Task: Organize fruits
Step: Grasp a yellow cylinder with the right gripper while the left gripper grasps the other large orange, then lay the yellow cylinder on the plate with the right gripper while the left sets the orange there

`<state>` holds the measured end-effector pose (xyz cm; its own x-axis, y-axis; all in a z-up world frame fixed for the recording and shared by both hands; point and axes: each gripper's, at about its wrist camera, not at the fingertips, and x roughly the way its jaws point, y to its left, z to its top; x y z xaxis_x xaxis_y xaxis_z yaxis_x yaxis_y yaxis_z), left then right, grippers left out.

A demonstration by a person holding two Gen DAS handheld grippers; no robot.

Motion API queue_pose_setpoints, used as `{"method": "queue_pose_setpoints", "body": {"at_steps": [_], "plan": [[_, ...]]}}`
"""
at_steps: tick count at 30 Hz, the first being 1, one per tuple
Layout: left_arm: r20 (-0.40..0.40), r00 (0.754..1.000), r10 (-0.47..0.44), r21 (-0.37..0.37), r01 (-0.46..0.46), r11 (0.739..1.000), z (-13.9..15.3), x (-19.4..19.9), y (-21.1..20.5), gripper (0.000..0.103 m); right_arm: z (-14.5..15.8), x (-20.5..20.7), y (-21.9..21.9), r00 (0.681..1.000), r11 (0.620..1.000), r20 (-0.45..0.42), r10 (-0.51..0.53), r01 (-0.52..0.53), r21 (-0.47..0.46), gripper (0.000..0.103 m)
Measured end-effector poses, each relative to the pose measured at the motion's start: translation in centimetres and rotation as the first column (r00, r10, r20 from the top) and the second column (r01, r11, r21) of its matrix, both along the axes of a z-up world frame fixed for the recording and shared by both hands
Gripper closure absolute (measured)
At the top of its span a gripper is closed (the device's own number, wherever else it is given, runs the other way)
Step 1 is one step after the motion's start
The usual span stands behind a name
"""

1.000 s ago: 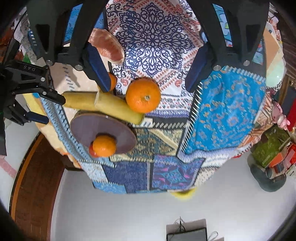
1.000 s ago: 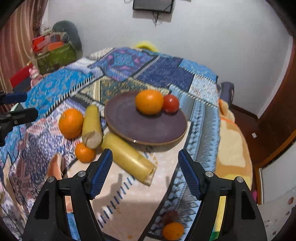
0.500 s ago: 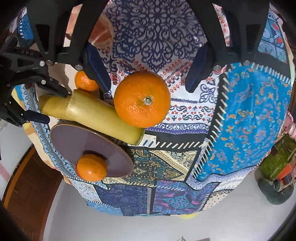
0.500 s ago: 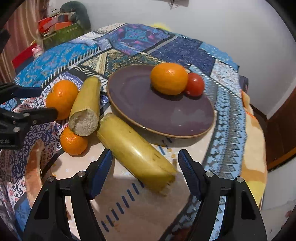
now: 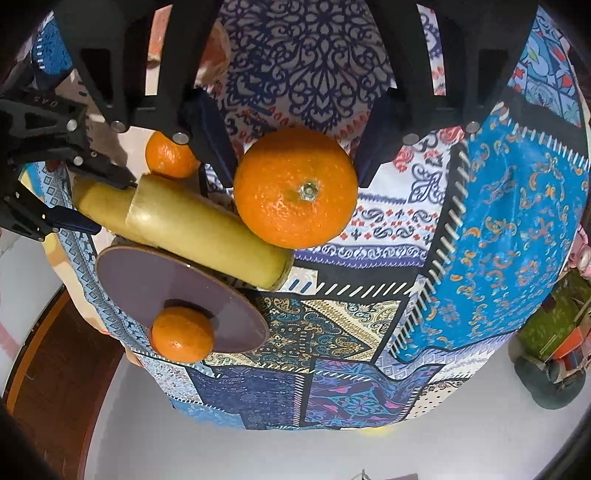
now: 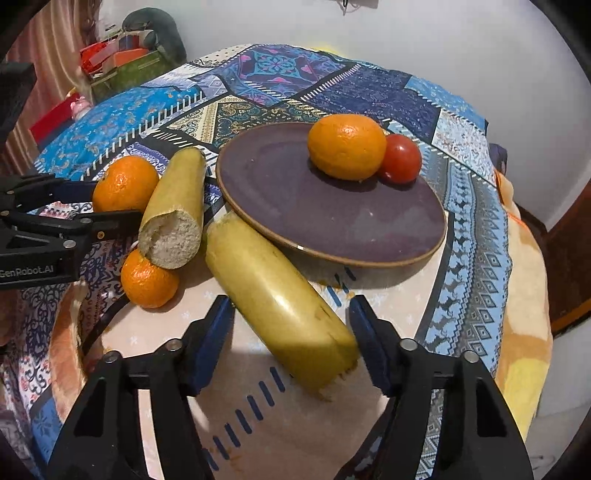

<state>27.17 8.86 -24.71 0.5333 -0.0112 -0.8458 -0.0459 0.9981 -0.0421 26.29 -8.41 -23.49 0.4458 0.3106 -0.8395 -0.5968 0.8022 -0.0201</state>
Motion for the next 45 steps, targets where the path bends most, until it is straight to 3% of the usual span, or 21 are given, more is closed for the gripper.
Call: {"method": "queue_pose_setpoints", "body": {"at_steps": [11, 17, 32, 45], "plan": [[0.067, 0.997, 0.031, -0.005, -0.031, 1.000, 3.2, -5.0, 1.3, 0.039, 0.5, -2.5, -1.8, 0.992, 0.998, -0.125, 0.018, -0.010, 0.066, 0.068], [0.096, 0.995, 0.014, -0.011, -0.013, 1.000, 4.5, -6.1, 0.9, 0.039, 0.4, -2.3, -2.1, 0.986, 0.996, -0.168, 0.001, 0.013, 0.086, 0.067], [0.078, 0.997, -0.016, -0.013, 0.017, 1.000, 3.9, -5.0, -0.9, 0.039, -0.1, -0.5, -0.3, 0.993, 0.998, -0.120, -0.005, 0.014, 0.069, 0.067], [0.134, 0.990, -0.040, -0.005, 0.041, 0.999, 6.2, -3.0, -2.7, 0.039, 4.5, -0.5, -3.8, 0.996, 0.983, -0.019, -0.082, 0.084, 0.165, 0.067]]}}
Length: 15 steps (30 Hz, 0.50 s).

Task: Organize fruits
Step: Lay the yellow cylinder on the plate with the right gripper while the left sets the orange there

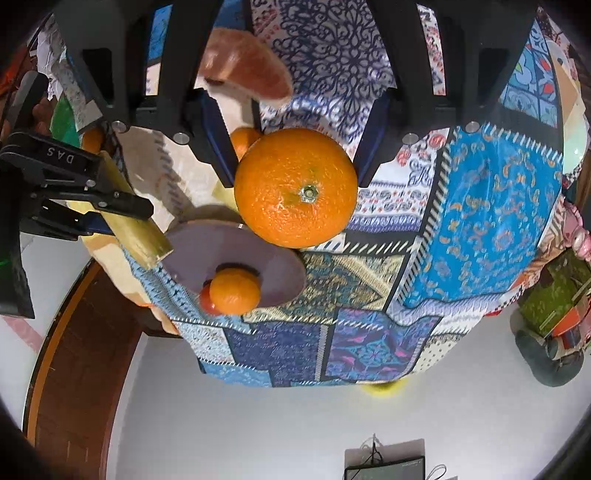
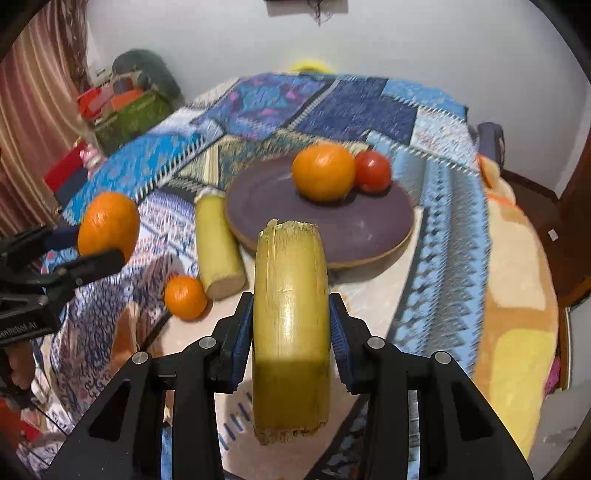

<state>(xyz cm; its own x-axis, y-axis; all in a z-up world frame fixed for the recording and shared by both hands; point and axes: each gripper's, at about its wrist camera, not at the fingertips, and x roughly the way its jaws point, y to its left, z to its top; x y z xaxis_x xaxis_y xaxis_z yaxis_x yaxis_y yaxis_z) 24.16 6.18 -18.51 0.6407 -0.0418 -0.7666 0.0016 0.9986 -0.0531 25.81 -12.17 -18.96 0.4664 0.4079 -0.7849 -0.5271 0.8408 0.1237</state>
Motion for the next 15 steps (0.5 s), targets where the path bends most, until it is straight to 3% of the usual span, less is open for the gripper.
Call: {"method": "queue_pose_setpoints", "body": {"at_steps": [8, 15], "plan": [[0.029, 0.999, -0.023, -0.004, 0.023, 1.000, 1.2, 2.7, -1.2, 0.039, 1.5, 2.0, -0.6, 0.997, 0.999, 0.055, -0.045, 0.044, 0.014, 0.067], [0.017, 0.999, -0.037, -0.007, 0.037, 0.999, 0.4, 5.7, -2.2, 0.039, 1.5, 3.9, -0.7, 0.996, 0.998, 0.065, -0.068, 0.066, 0.022, 0.067]]}}
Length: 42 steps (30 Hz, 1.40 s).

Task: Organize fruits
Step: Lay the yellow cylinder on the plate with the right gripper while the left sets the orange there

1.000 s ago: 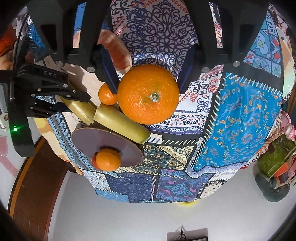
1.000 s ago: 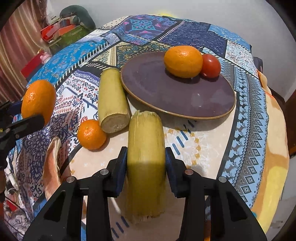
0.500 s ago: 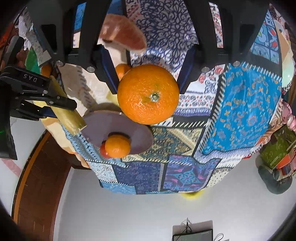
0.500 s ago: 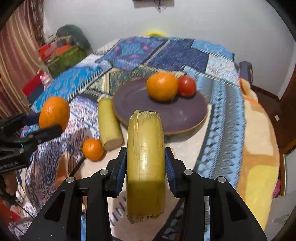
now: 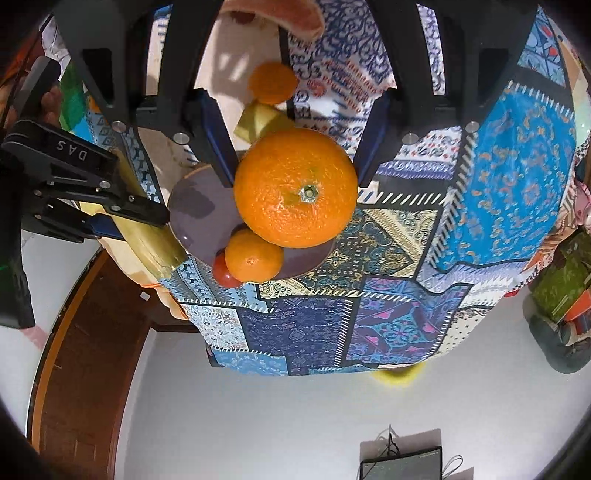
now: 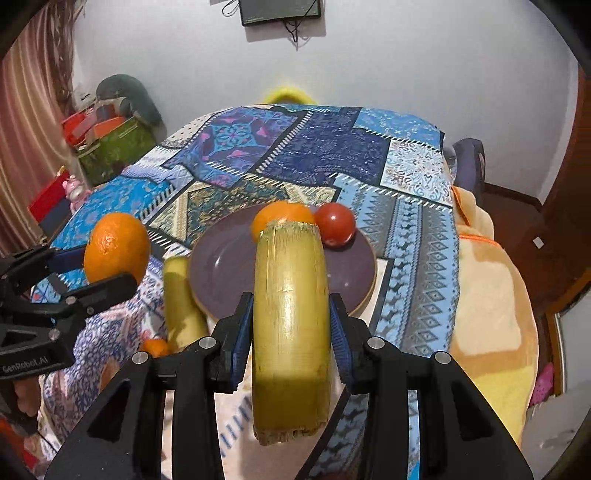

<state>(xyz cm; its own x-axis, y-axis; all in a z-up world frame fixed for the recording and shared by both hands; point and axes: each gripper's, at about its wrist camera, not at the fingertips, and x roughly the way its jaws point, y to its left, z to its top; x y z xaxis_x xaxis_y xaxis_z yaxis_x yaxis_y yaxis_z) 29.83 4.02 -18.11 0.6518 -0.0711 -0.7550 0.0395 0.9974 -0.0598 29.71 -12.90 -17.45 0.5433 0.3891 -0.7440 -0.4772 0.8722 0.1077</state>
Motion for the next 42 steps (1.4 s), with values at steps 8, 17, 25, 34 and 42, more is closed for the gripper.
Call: {"method": "queue_pose_setpoints", "body": {"at_steps": [8, 17, 25, 34, 42], "plan": [[-0.031, 0.999, -0.017, 0.007, 0.017, 1.000, -1.8, 3.1, -0.9, 0.039, -0.9, 2.7, 0.2, 1.000, 1.000, -0.003, -0.024, 0.024, -0.001, 0.067], [-0.065, 0.998, -0.010, 0.029, 0.012, 1.000, -3.6, 6.2, -0.8, 0.039, -2.6, 5.2, 0.7, 0.999, 0.999, -0.022, -0.045, 0.045, -0.022, 0.067], [-0.098, 0.995, 0.005, 0.020, -0.003, 1.000, -4.9, 8.7, 0.0, 0.039, -3.6, 6.4, 0.9, 0.997, 0.998, -0.038, -0.063, 0.062, -0.024, 0.067], [-0.107, 0.994, 0.006, 0.035, -0.003, 0.999, -5.3, 9.5, -0.7, 0.039, -3.9, 6.9, 1.3, 0.997, 0.997, -0.033, -0.066, 0.064, -0.044, 0.067], [-0.088, 0.996, 0.015, 0.028, -0.012, 1.000, -4.1, 8.6, -0.4, 0.036, -3.6, 6.5, 1.4, 0.998, 0.997, -0.031, -0.063, 0.061, -0.056, 0.066]]}}
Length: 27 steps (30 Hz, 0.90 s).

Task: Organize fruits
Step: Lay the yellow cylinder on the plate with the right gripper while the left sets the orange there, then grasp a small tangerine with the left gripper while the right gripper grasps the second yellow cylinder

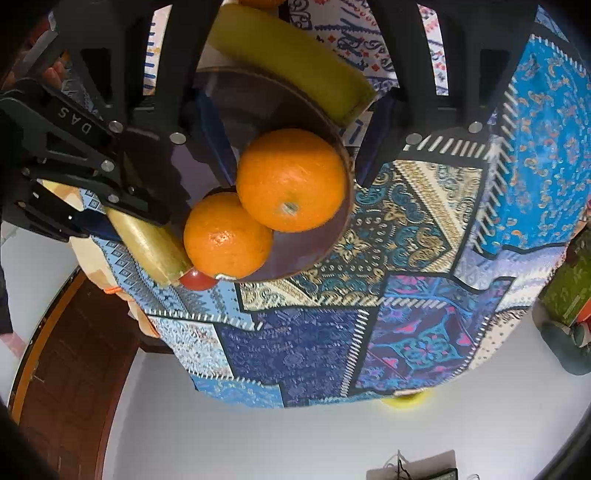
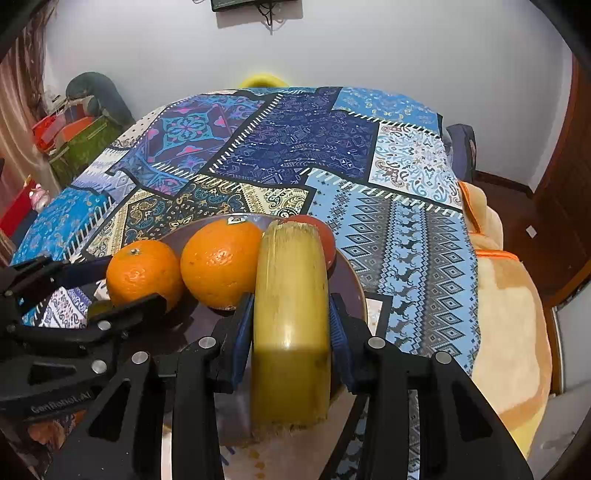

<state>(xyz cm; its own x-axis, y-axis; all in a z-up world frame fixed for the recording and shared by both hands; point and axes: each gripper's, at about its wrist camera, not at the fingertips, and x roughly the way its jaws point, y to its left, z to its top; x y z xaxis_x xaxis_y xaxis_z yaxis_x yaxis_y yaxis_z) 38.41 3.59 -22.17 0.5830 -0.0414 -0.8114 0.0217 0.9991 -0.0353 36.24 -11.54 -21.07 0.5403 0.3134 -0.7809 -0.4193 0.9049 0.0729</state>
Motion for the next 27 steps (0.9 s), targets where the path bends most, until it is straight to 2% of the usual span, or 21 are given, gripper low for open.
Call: {"method": "queue_pose_setpoints", "body": {"at_steps": [6, 14, 19, 27], "plan": [[0.042, 0.999, 0.006, 0.004, -0.006, 1.000, 2.3, -2.0, 0.4, 0.032, 0.9, -1.6, -0.7, 1.000, 1.000, 0.008, 0.017, -0.017, -0.007, 0.066], [0.025, 0.999, 0.021, 0.006, -0.021, 1.000, 3.6, -5.6, 1.5, 0.029, 3.0, -4.8, -0.7, 0.998, 0.999, 0.041, 0.053, -0.053, 0.006, 0.066], [-0.032, 0.999, 0.035, -0.025, -0.036, 0.999, 2.7, -8.1, 1.6, 0.029, 3.8, -7.1, -0.8, 0.996, 0.997, 0.048, 0.076, -0.077, 0.013, 0.066], [-0.100, 0.995, 0.024, -0.001, -0.024, 1.000, 0.2, -11.5, 0.4, 0.029, 3.8, -10.4, -0.9, 0.994, 0.993, 0.024, 0.105, -0.106, 0.057, 0.066]]}}
